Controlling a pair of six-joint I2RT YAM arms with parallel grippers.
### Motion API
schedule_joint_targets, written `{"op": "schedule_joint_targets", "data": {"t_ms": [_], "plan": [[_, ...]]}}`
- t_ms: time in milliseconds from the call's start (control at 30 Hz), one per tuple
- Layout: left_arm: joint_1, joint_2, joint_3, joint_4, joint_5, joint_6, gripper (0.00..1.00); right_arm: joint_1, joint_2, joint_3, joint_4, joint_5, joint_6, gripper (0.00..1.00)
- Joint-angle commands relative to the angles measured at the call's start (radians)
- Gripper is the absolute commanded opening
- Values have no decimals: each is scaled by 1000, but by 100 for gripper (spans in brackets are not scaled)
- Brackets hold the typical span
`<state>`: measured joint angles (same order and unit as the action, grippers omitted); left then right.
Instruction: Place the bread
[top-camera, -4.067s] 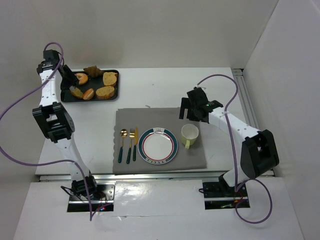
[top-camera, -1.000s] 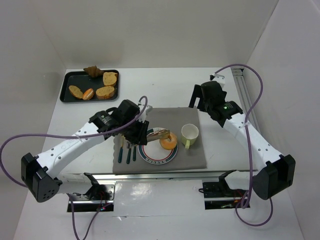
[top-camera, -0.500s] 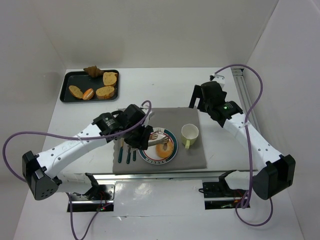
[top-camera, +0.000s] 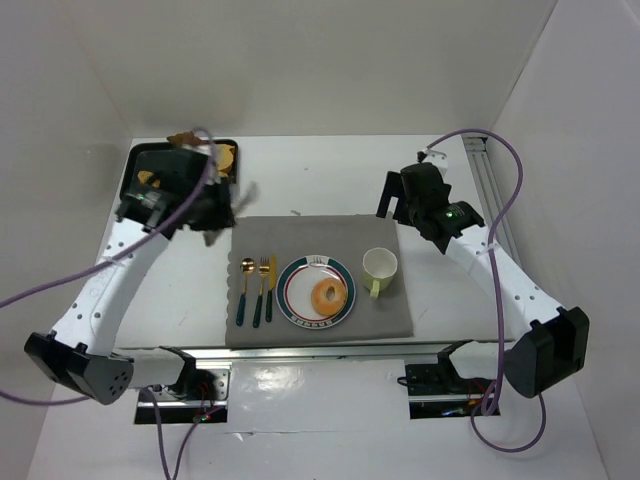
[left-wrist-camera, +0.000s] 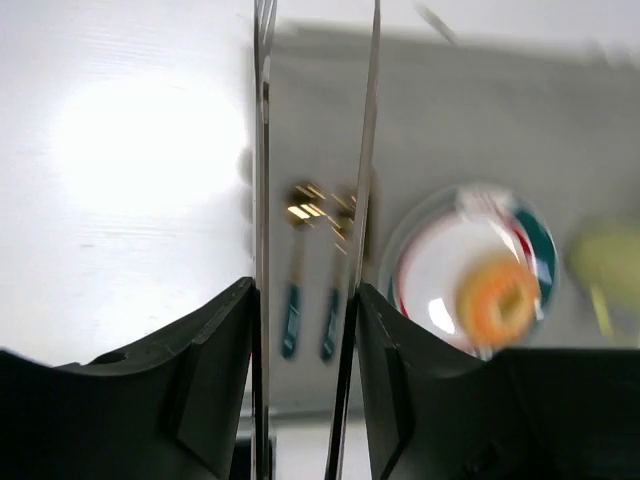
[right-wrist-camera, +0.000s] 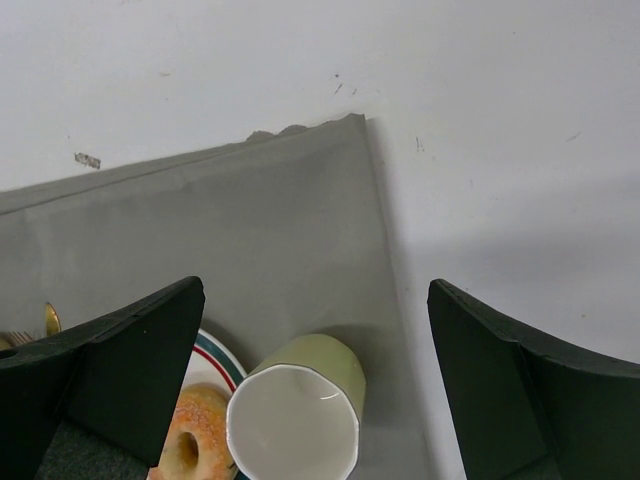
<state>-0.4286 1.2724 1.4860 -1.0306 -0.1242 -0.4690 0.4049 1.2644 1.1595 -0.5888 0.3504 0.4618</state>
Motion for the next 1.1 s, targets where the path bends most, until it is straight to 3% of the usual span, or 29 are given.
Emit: {"op": "schedule_joint_targets", "data": {"t_ms": [0,33,133,200,433,733,1067], "plan": [[274,13,49,27,12,33,55,-6,0,26,23,-13,-8,100],[400,53,49,43,43,33,55,-6,0,26,23,-13,-8,100],[567,132,77,101,83,-3,58,-6,9,16,34,-33,-8,100],[625,183,106,136,92,-14,62,-6,21,16,43,-47,-8,100],[882,384,154,251,254,-63,59,-6,66,-3,72,-93,-8,100],[913,600,365,254,255,-85,59,-15,157,8,81,-123,-8,100],[913,703,396,274,265,-85,58,-15,199,48,81,-123,-8,100]]}}
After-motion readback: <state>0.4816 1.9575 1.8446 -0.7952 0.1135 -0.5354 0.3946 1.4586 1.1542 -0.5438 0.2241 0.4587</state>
